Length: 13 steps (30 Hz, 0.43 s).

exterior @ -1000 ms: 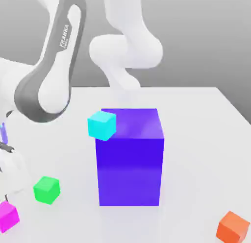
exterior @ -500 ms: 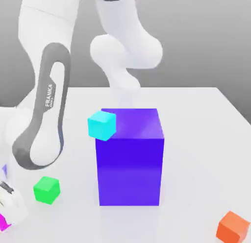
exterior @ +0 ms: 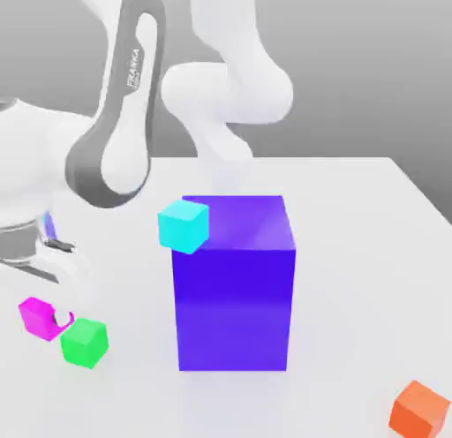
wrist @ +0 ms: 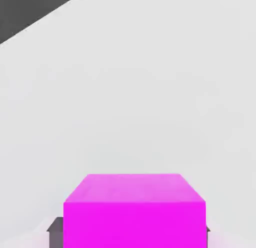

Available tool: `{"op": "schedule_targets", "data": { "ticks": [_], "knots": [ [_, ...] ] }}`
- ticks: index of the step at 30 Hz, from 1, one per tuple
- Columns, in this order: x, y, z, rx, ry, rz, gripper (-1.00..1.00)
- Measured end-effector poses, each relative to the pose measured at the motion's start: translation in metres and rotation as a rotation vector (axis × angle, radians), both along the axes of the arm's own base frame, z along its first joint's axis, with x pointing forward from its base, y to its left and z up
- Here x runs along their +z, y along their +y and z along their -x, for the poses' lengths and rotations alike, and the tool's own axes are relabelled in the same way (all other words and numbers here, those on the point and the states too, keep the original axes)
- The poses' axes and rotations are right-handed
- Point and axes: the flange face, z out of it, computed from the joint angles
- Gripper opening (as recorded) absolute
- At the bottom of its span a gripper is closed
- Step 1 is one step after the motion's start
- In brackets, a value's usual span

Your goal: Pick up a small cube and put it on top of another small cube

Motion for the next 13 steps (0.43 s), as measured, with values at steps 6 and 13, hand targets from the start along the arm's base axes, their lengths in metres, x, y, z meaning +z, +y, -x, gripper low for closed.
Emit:
{"op": "schedule_targets", "data": {
  "ticks": [6,13],
  "knots": [
    [-0.004,0.015,0.027,0.062,0.016,0.048,-1.0],
    [-0.051,0.02,0.026,0.077,0.016,0.051,1.0]
  ]
}}
